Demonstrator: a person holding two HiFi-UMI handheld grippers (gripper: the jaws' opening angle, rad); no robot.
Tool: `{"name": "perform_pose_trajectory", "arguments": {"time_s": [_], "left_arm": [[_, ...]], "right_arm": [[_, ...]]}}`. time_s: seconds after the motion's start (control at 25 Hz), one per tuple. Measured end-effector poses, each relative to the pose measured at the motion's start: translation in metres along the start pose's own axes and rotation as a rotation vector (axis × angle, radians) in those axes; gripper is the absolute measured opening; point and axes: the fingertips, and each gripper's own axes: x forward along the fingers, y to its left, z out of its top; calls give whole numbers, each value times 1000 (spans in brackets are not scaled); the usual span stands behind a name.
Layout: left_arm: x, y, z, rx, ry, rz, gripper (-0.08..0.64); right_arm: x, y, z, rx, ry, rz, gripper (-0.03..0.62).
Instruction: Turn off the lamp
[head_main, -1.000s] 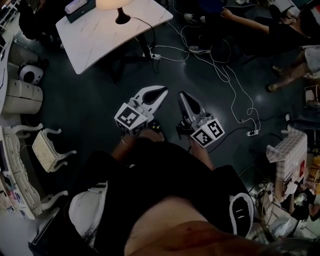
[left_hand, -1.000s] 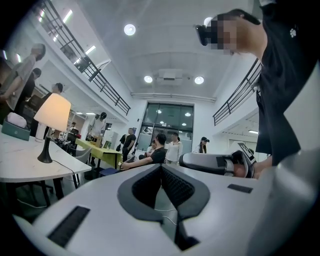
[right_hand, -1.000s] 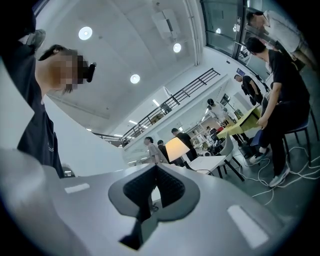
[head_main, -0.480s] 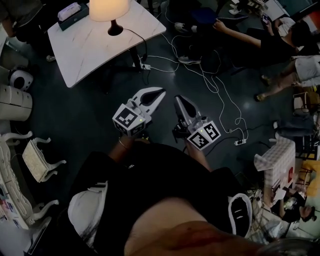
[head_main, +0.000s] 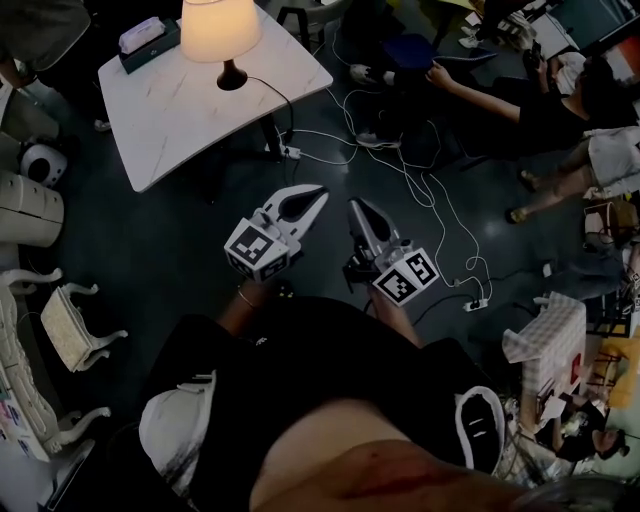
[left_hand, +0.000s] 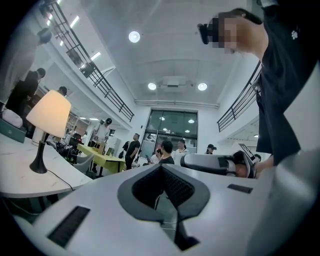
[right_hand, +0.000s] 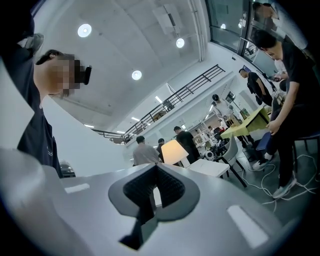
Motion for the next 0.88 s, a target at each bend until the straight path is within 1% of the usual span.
{"name": "perform_pose_trajectory", "arguments": {"time_s": [0.08,0.16,0.24,0.48,0.56,0.68,0.88], "left_arm": [[-7,8,-3,17,-8,22,8],[-12,15,-4,7,-16,49,8],[-16,20,-5,14,-17,70,8],[-23,19,-4,32,-22,86,8],[-24,22,-2,31,-13,108,8],[-27,21,0,6,4,153,8],[-25,21,-2,34,2,200,8]], "right_arm": [[7,1,-3,8,11,17,0],[14,4,-5,11,23,41,0],[18,6,-7,11,30,59,0],[26,9,-10,10,60,91,0],[31,10,-10,14,69,111,2],[31,9,-12,22,85,136,1],[33,2,-11,54,99,191,1]]}}
